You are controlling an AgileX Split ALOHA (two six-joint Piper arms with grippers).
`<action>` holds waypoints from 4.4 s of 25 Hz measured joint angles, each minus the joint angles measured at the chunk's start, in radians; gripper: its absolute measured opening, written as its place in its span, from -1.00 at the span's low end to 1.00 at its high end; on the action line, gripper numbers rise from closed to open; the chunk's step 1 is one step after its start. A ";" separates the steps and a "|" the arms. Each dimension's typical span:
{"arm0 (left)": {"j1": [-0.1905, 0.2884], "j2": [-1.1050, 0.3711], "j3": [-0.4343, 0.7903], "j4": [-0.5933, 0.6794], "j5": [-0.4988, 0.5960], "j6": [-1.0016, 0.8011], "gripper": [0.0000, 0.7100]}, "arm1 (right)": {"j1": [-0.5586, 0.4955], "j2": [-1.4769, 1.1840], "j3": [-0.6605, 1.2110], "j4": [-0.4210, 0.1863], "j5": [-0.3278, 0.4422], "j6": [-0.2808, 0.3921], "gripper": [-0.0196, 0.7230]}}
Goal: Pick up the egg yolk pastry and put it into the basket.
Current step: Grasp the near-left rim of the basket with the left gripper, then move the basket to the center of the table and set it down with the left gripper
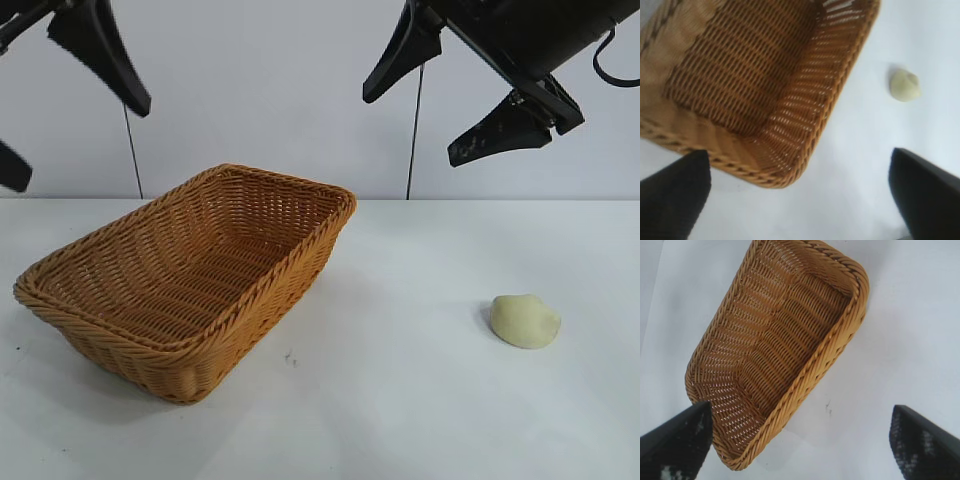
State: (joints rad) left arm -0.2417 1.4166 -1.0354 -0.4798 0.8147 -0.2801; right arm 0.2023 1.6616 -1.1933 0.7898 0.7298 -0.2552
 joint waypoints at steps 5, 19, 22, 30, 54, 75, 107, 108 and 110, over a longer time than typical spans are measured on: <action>-0.024 -0.012 0.061 0.062 -0.045 -0.280 0.95 | 0.000 0.000 0.000 0.000 -0.002 0.000 0.90; -0.031 -0.015 0.165 0.227 -0.109 -0.765 0.95 | 0.000 0.000 0.000 0.000 -0.004 0.000 0.90; -0.031 -0.015 0.165 0.236 -0.110 -0.801 0.95 | 0.000 0.000 0.000 0.000 -0.004 0.000 0.90; -0.031 0.008 0.173 0.237 -0.111 -0.829 0.95 | 0.000 0.000 0.000 0.002 -0.004 0.000 0.90; -0.121 0.355 0.173 0.192 -0.433 -0.829 0.95 | 0.000 0.000 0.000 0.003 0.006 0.000 0.90; -0.120 0.389 0.166 0.180 -0.415 -0.826 -0.74 | 0.000 0.000 0.000 0.003 0.012 0.000 0.90; 0.029 0.673 -0.439 0.078 0.183 0.134 -0.74 | 0.000 0.000 0.000 0.003 0.017 0.000 0.90; 0.029 0.682 -0.439 0.079 0.183 0.145 -0.74 | 0.000 0.000 0.000 0.003 0.017 0.000 0.90; 0.029 0.695 -0.440 0.081 0.175 0.168 -0.74 | 0.000 0.000 0.000 0.003 0.017 0.000 0.90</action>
State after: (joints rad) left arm -0.2131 2.1112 -1.4756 -0.3986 0.9897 -0.1126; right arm 0.2023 1.6616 -1.1933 0.7923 0.7471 -0.2552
